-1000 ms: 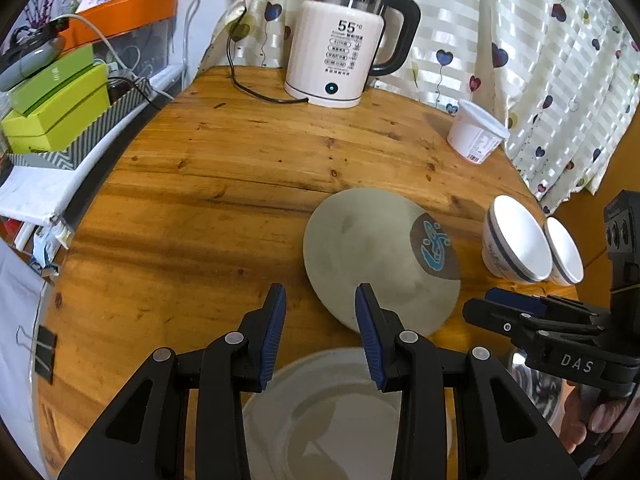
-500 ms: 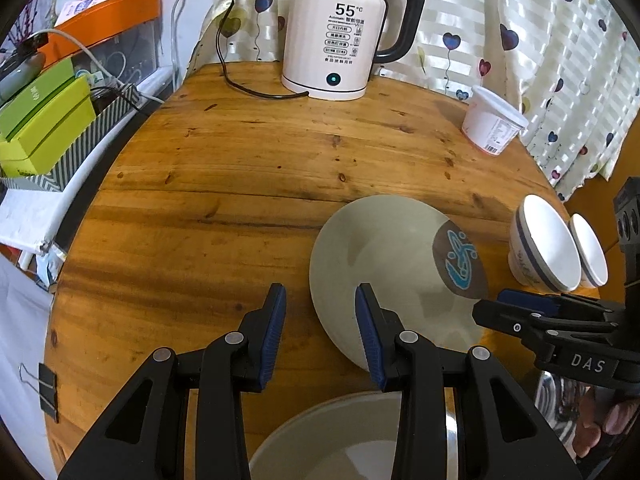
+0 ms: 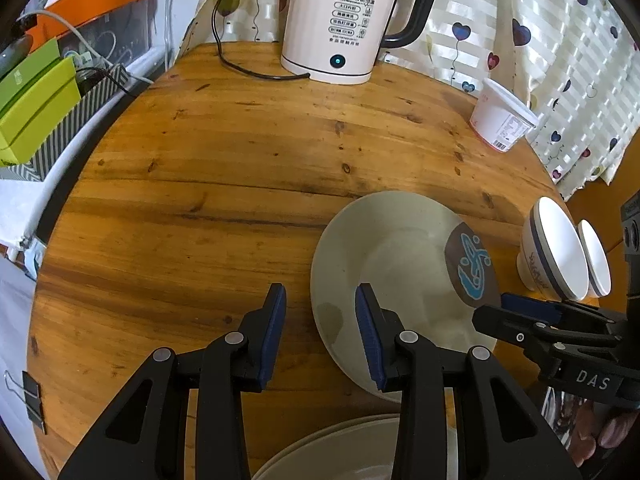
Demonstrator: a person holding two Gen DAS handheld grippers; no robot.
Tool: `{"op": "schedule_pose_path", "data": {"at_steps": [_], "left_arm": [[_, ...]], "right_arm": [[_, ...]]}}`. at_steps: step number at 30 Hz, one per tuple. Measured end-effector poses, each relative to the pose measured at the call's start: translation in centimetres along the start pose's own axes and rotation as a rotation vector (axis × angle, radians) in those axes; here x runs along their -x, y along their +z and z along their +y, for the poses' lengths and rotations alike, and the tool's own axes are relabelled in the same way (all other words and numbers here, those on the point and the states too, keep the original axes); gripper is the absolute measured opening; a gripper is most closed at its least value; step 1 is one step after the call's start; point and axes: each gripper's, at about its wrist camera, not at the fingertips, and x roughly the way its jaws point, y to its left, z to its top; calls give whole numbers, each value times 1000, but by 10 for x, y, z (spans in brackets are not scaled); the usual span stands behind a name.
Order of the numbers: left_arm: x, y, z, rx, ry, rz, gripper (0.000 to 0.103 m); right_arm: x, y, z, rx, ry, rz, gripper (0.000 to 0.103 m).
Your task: Organize plates and bowls
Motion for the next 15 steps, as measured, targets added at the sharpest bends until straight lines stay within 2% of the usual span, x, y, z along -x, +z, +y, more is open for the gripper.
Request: {"op": "schedule_pose_path", "data": {"at_steps": [9,15], "left_arm": [[-11,2,-5,-4,-46,32,37],[-13,2,-5,-7,-47,37,37]], "right_arm": [[-3,1,2,6,-11,-5,36],[-4,3,2,5,-17,-6,30]]}}
